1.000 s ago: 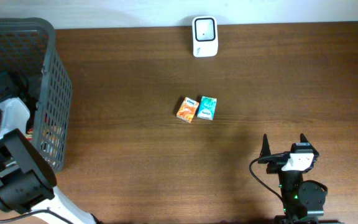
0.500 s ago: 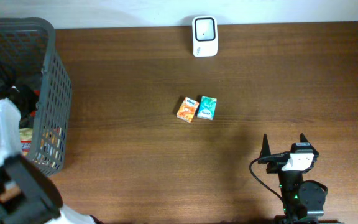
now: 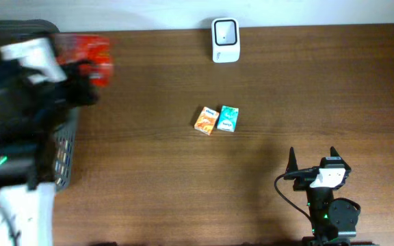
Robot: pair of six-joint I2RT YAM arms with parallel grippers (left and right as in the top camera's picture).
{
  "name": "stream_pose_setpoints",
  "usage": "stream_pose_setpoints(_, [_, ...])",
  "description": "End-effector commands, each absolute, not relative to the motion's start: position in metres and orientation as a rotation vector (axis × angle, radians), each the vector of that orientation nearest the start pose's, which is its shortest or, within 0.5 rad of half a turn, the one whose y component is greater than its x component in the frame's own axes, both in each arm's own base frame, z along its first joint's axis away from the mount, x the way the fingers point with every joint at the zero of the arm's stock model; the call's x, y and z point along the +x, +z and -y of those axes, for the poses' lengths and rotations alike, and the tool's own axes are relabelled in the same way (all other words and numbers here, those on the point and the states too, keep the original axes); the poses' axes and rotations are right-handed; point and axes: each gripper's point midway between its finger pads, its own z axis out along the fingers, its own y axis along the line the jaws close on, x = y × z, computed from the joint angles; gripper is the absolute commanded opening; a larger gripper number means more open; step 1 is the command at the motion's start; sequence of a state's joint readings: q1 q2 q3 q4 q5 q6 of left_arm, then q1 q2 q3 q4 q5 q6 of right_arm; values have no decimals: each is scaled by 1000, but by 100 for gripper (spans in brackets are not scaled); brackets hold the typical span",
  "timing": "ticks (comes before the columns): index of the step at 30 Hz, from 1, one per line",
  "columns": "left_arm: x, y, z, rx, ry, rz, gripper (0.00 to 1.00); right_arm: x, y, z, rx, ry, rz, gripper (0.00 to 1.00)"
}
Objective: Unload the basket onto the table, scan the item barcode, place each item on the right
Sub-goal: 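Carry the red snack bag right and drop it on the table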
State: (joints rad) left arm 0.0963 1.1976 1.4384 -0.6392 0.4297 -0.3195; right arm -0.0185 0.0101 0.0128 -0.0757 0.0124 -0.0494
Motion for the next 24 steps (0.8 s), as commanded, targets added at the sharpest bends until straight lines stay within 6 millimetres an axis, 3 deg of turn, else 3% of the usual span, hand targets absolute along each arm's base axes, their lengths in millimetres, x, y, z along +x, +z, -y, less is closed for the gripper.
stream_pose_setpoints(1, [383,342,133,88,-747,-2119,0,246,155,6,-18,-59,-1651,98])
stream_pose_setpoints(3, [387,313,180,192,-809,-2191,0,246,155,6,-18,-59,-1651,98])
stream_pose_setpoints(7, [392,242,294,443,-925,-2260,0,246,155,6,-18,-59,-1651,98])
stream_pose_setpoints(10, [392,196,347,550,-970,-2267,0,246,155,6,-18,-59,-1651,99])
stream_pose_setpoints(14, [375,147,405,675,-1019,-2261,3,246,155,6,-18,-59,-1651,98])
stream_pose_setpoints(17, [362,125,426,731,-1036,-2269,26,246,155,6,-18,-59,-1651,98])
stream_pose_setpoints(18, [360,124,428,747,-1033,-2266,58,246,155,6,-18,-59,-1651,99])
stream_pose_setpoints(21, [365,135,426,773,-1018,-2220,64,246,155,6,-18,-59,-1651,98])
stream_pose_setpoints(24, [378,165,408,774,-982,-2156,65,246,155,6,-18,-59,-1651,98])
